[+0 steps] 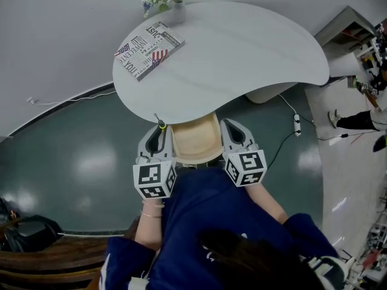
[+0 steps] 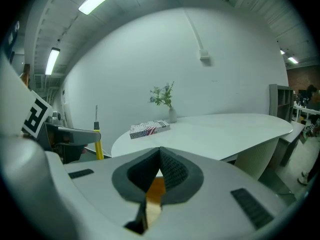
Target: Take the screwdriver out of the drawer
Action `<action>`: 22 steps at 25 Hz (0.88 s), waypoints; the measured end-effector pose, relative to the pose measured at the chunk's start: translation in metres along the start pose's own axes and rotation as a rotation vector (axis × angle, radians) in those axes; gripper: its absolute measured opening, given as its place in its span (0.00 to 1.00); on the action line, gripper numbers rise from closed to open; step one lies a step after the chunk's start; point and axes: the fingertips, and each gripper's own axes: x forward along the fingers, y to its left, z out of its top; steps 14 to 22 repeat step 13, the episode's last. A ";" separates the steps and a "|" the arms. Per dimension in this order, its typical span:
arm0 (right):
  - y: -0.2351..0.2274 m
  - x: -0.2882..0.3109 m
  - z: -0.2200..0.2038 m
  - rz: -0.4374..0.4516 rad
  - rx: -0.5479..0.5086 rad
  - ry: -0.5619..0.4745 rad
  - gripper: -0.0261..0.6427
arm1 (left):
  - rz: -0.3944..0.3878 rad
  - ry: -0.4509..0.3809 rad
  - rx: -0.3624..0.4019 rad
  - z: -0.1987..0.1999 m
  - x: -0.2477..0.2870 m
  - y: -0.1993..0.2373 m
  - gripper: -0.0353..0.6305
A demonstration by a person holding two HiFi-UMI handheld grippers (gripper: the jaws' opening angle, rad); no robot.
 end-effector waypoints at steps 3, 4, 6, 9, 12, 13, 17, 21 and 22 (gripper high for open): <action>0.000 0.001 0.000 -0.001 -0.004 0.006 0.05 | -0.007 0.001 0.007 0.001 0.001 -0.001 0.15; 0.001 0.002 -0.001 0.001 -0.006 0.009 0.05 | -0.009 0.002 0.009 0.001 0.002 -0.002 0.15; 0.003 0.003 -0.002 0.006 -0.014 0.016 0.05 | -0.012 0.003 0.010 0.001 0.002 -0.002 0.15; 0.005 0.005 -0.003 0.014 -0.025 0.024 0.05 | -0.013 0.006 0.012 0.001 0.003 -0.002 0.15; 0.007 0.008 -0.004 0.015 -0.033 0.030 0.05 | -0.018 0.009 0.015 0.001 0.005 -0.001 0.15; 0.007 0.009 -0.005 0.015 -0.035 0.032 0.05 | -0.019 0.010 0.016 0.001 0.006 -0.001 0.15; 0.007 0.009 -0.005 0.015 -0.035 0.032 0.05 | -0.019 0.010 0.016 0.001 0.006 -0.001 0.15; 0.007 0.009 -0.005 0.015 -0.035 0.032 0.05 | -0.019 0.010 0.016 0.001 0.006 -0.001 0.15; 0.007 0.009 -0.005 0.015 -0.035 0.032 0.05 | -0.019 0.010 0.016 0.001 0.006 -0.001 0.15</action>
